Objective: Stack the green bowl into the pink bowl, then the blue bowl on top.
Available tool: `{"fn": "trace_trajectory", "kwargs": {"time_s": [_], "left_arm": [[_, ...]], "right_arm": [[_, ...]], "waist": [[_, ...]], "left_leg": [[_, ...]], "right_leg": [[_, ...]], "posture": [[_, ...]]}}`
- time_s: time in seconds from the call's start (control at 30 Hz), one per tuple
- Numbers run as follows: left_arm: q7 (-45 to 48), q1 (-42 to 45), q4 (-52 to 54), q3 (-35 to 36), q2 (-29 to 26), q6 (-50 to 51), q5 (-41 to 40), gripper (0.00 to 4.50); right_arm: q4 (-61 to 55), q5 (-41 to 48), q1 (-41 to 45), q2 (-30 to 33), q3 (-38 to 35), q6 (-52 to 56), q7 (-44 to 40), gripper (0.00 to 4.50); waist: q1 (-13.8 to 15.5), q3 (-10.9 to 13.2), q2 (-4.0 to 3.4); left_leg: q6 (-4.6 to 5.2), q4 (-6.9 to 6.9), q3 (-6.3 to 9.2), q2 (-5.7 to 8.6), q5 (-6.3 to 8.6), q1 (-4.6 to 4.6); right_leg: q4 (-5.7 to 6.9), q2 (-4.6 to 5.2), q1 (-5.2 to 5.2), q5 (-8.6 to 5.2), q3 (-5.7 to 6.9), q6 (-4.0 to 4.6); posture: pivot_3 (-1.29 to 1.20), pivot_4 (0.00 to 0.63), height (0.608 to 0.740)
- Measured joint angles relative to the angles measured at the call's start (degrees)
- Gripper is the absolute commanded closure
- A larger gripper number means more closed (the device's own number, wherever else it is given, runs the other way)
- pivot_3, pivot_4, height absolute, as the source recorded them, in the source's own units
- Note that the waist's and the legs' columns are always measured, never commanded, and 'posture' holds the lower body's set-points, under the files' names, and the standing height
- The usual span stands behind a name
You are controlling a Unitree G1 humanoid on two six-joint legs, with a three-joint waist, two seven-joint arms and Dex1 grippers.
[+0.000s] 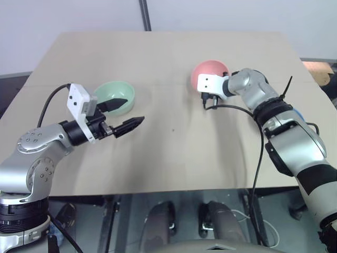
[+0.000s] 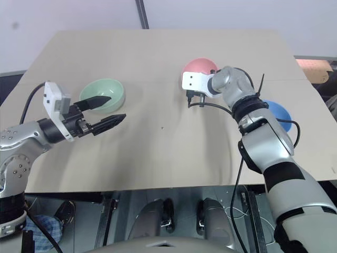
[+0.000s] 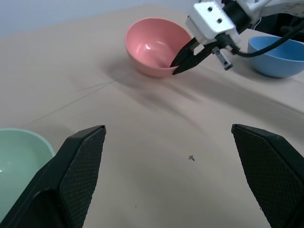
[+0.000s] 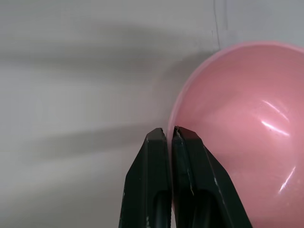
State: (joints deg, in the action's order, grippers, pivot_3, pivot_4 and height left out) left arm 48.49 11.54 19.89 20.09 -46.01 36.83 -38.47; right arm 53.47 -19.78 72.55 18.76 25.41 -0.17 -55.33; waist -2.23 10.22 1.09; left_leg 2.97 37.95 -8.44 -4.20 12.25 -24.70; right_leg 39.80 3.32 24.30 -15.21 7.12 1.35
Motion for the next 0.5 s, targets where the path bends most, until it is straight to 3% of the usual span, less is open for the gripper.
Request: {"fn": "trace_trajectory", "kwargs": {"time_s": [0.07,0.17,0.2,0.33,0.5], "left_arm": [[0.06,-0.07,0.05,-0.02,-0.04,-0.06,0.01,0.00],[0.10,-0.11,0.11,-0.02,-0.06,-0.13,0.00,0.00],[0.15,-0.14,-0.05,-0.19,-0.11,-0.48,0.13,0.00],[0.18,0.32,-0.06,-0.61,0.01,-0.71,0.10,0.00],[0.32,0.76,-0.09,-1.90,0.02,-0.70,0.07,0.00]], "right_arm": [[-9.24,2.59,-2.65,-0.07,-1.40,4.55,-3.62,4.47],[-13.97,3.66,-4.05,-0.28,-1.59,7.79,-5.45,4.47],[-35.24,6.02,-13.96,-0.91,-1.13,20.79,-9.25,4.47],[-52.36,5.85,-21.09,-1.34,2.35,33.54,-9.66,4.47],[-65.67,5.47,-24.56,0.65,7.48,44.37,-10.04,4.47]], "waist": [[-0.09,0.00,0.00],[-0.05,0.00,0.00],[0.32,-0.02,0.03],[0.35,-0.02,0.03],[0.34,-0.03,0.04]], "left_leg": [[0.00,-0.03,0.00,-0.01,0.00,0.03],[-0.02,-0.05,0.01,-0.01,-0.01,0.03],[-0.02,-0.07,0.06,0.02,0.00,-0.02],[-0.02,-0.07,0.09,0.03,0.00,-0.02],[-0.01,-0.05,0.09,0.04,0.00,0.00]], "right_leg": [[0.02,0.00,0.00,0.00,-0.01,0.00],[0.01,-0.01,0.00,0.00,0.02,0.00],[-0.03,0.04,0.00,0.00,0.05,0.00],[-0.01,0.04,0.00,0.00,0.08,0.00],[-0.01,0.04,0.00,-0.01,0.10,-0.01]], "posture": [[0.00,0.150,0.739],[0.00,0.150,0.739],[0.00,0.150,0.739],[0.00,0.150,0.739],[0.00,0.150,0.739]]}}
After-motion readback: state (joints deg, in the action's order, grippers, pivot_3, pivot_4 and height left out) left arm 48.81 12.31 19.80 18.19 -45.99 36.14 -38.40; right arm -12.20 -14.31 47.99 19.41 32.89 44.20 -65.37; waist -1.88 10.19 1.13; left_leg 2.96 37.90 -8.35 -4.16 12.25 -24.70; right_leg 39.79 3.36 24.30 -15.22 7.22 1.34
